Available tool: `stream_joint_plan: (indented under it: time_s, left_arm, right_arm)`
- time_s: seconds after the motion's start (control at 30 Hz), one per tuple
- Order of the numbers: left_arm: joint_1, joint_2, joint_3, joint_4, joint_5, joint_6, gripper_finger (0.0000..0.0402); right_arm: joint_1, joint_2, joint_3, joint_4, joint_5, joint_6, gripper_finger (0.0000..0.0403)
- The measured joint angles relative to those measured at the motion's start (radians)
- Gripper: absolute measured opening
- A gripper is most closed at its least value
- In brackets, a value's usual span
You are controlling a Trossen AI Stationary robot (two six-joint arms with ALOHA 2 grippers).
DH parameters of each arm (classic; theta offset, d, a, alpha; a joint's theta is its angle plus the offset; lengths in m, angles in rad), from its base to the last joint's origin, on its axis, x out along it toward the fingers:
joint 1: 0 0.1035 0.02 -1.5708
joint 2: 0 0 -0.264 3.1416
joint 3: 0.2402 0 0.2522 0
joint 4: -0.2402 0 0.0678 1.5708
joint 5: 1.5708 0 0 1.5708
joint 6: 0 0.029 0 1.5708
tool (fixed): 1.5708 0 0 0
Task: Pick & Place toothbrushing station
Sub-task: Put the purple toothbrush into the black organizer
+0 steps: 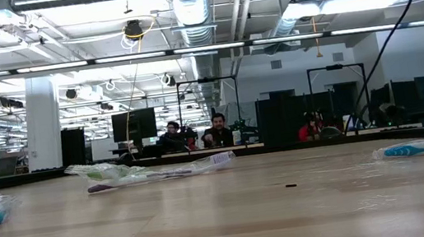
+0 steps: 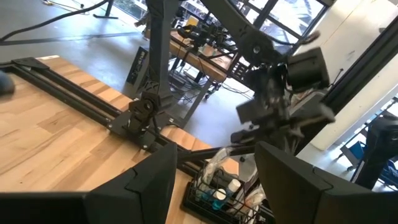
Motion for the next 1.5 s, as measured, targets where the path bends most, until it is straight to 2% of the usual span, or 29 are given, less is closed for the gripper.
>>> stream_joint_plan:
  time_s: [0.17,0.43,0.57,0.77,0.93,1.17,1.33,1.5]
  left_arm:
    - [0.004,0.000,0.000,-0.001,0.001,0.000,0.0213]
    - [0.004,0.000,0.000,-0.007,0.031,0.000,0.0213]
    - [-0.001,-0.001,0.000,-0.085,0.039,-0.022,0.0213]
    - [-0.001,-0.001,0.000,-0.228,0.039,-0.067,0.0213]
    - [0.022,-0.001,0.000,-0.358,0.040,-0.108,0.0213]
    - [0.081,-0.001,0.000,-0.488,0.105,-0.177,0.0213]
    - [0.129,-0.001,-0.023,-0.522,0.147,-0.207,0.0213]
    - [0.165,-0.001,-0.103,-0.525,0.208,-0.266,0.0213]
  right_arm:
    - [-0.003,-0.051,0.021,0.000,0.058,-0.125,0.0000]
    - [-0.085,-0.114,0.076,0.018,0.070,-0.405,0.0000]
    - [-0.153,-0.133,0.115,0.043,0.067,-0.570,0.0000]
    - [-0.249,-0.164,0.144,0.045,0.022,-0.690,0.0000]
    - [-0.338,-0.180,0.144,0.030,-0.077,-0.757,0.0000]
    - [-0.540,-0.177,0.144,0.023,-0.380,-0.892,0.0000]
    - [-0.694,-0.178,0.144,0.023,-0.548,-1.008,0.0001]
    - [-0.821,-0.177,0.144,0.017,-0.692,-1.079,0.0035]
